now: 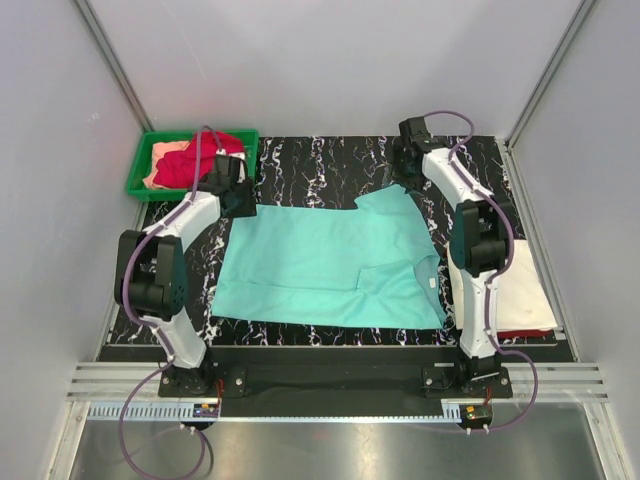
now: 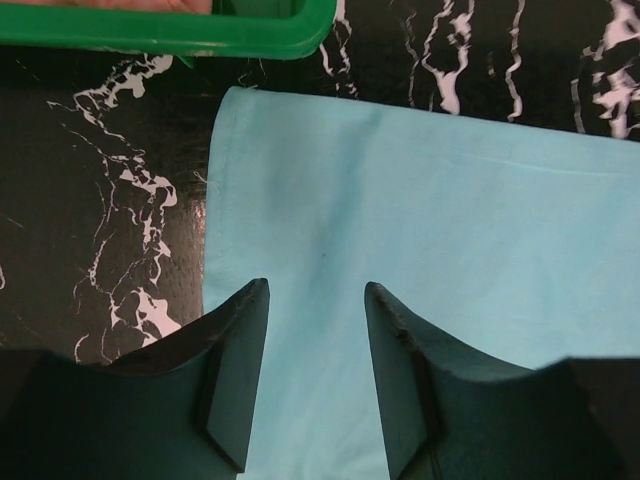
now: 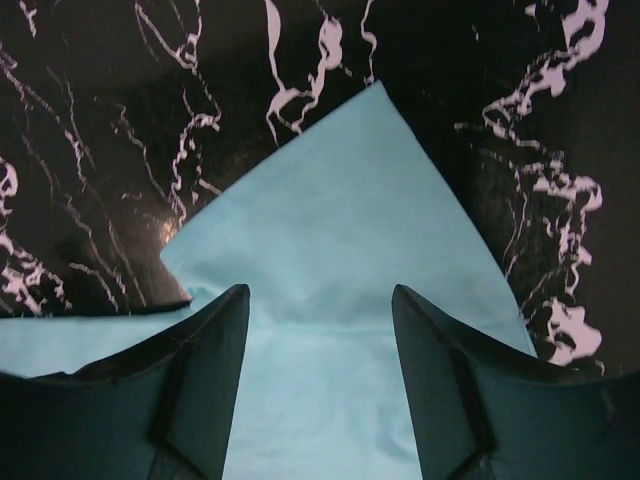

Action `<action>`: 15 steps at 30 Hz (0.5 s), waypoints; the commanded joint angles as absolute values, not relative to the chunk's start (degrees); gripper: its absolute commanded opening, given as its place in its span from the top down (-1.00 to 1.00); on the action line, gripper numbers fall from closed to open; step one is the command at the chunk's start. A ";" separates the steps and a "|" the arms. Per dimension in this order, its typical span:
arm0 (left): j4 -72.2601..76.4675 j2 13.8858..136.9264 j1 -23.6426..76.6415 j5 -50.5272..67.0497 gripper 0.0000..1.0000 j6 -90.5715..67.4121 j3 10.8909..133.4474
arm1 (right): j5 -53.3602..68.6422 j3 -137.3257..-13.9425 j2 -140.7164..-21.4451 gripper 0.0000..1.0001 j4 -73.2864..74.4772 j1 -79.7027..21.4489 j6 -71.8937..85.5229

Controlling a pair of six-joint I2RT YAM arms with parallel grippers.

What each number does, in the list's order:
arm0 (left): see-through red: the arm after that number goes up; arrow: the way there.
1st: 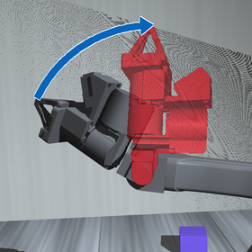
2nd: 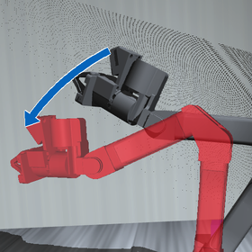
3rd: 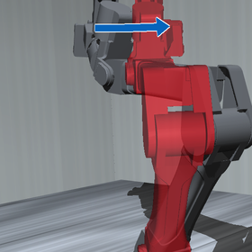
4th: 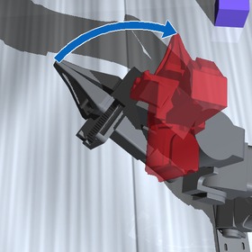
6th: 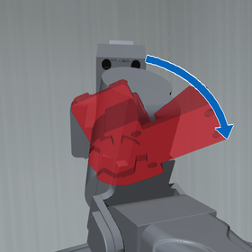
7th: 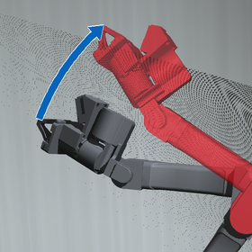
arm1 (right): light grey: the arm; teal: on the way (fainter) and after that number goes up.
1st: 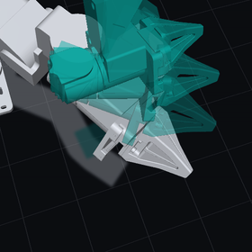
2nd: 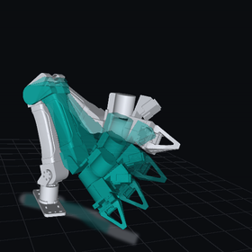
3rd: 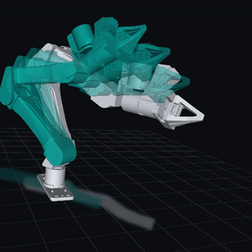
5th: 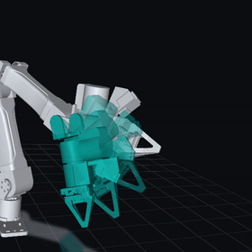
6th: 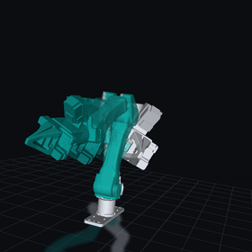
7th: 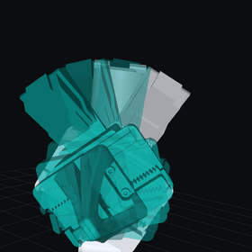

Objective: Fold and stack the t-shirts
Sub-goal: Fold the tshirt

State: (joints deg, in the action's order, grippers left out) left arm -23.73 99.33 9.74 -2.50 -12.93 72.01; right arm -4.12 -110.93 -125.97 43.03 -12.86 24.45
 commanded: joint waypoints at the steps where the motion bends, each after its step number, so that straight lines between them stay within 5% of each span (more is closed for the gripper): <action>1: -19.86 100.89 9.14 -3.79 0.05 -12.56 75.15 | -7.47 -117.59 -130.07 -0.31 41.22 -12.22 21.19; 7: -17.32 102.39 8.53 -6.23 -0.18 -15.21 74.44 | -11.33 -123.22 -135.17 -0.37 40.61 -11.25 16.89; 15: -17.23 105.12 4.49 -5.10 -0.15 -14.41 76.47 | -8.00 -132.62 -143.78 -0.34 42.80 -10.02 11.17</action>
